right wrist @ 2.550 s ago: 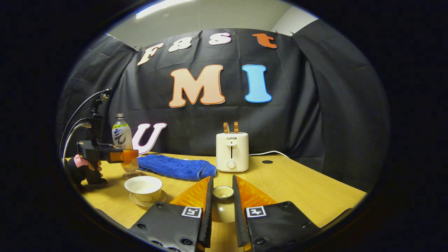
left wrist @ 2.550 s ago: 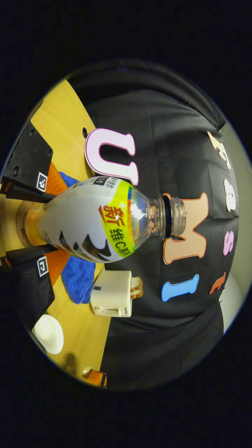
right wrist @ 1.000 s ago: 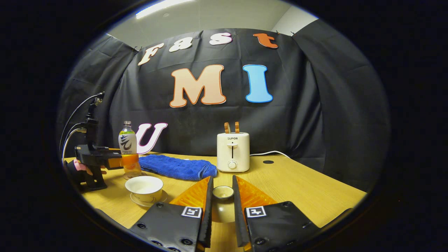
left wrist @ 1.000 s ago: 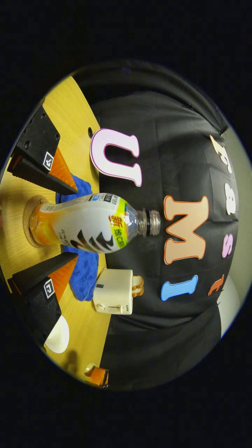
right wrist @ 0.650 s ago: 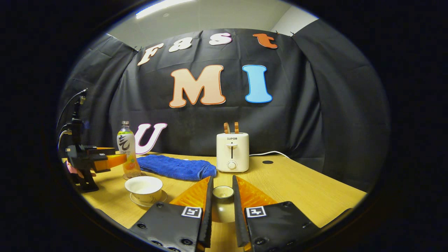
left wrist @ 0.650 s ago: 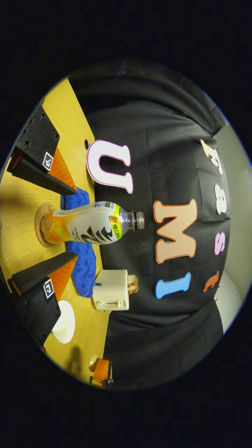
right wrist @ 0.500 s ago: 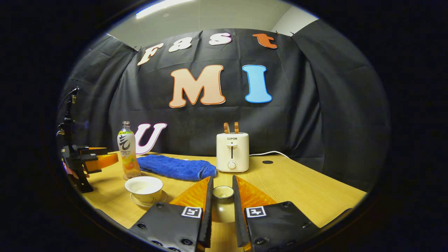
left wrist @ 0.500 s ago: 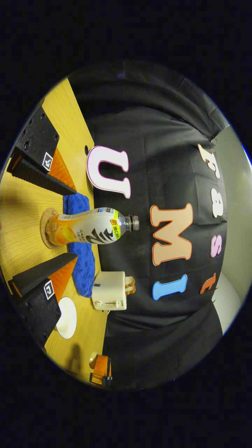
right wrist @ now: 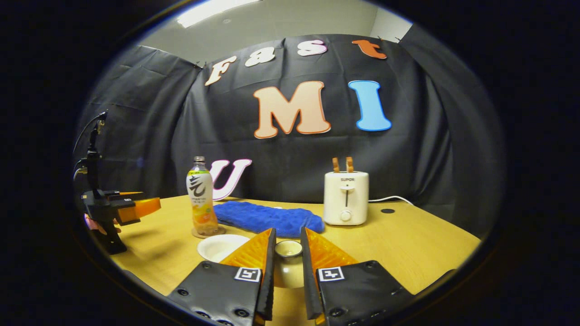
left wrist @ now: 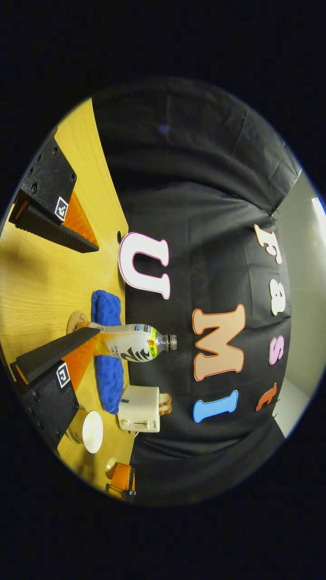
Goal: Open the teacup lid with one hand, grasp the water bottle and pour water into the teacup with the other hand; after pouring, place the water bottle on the coaster and then close the teacup lid.
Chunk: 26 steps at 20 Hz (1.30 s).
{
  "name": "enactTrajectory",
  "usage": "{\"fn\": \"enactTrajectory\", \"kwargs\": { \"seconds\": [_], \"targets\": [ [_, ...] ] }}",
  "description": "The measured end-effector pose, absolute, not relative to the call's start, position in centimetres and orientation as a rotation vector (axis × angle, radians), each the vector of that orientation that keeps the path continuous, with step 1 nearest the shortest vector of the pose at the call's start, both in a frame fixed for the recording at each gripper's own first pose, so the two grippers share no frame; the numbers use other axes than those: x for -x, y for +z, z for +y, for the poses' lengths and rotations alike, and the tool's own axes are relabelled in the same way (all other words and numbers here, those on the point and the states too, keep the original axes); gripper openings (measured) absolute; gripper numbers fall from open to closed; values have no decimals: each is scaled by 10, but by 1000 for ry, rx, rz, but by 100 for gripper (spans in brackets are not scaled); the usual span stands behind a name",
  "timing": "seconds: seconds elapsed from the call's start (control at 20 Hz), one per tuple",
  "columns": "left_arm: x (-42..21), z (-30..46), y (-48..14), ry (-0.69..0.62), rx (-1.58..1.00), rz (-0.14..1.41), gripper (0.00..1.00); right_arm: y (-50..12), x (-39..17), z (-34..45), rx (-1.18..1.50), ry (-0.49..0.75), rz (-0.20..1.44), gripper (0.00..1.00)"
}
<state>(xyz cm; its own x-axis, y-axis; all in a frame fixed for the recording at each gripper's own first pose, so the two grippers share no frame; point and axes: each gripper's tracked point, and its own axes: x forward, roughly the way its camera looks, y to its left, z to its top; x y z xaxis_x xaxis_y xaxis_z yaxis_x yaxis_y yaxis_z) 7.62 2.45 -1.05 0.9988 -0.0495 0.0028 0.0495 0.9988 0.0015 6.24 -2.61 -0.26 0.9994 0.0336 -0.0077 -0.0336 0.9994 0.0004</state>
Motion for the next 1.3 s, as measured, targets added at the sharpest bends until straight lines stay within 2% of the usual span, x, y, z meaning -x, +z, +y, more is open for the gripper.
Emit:
{"fn": "enactTrajectory", "kwargs": {
  "seconds": [0.2,0.5,1.0,1.3],
  "targets": [
    [-64,48,-8,58,-3,-2,96,-3,-76,7,-6,129,9,32],
    [-62,46,-8,61,-4,0,96,-8,-89,57,-11,307,31,32],
    [-62,47,-7,61,-3,-1,96,-33,-105,63,17,304,183,32],
    [-62,46,-7,61,-3,0,96,-33,-104,65,17,315,185,33]
  ]
}}
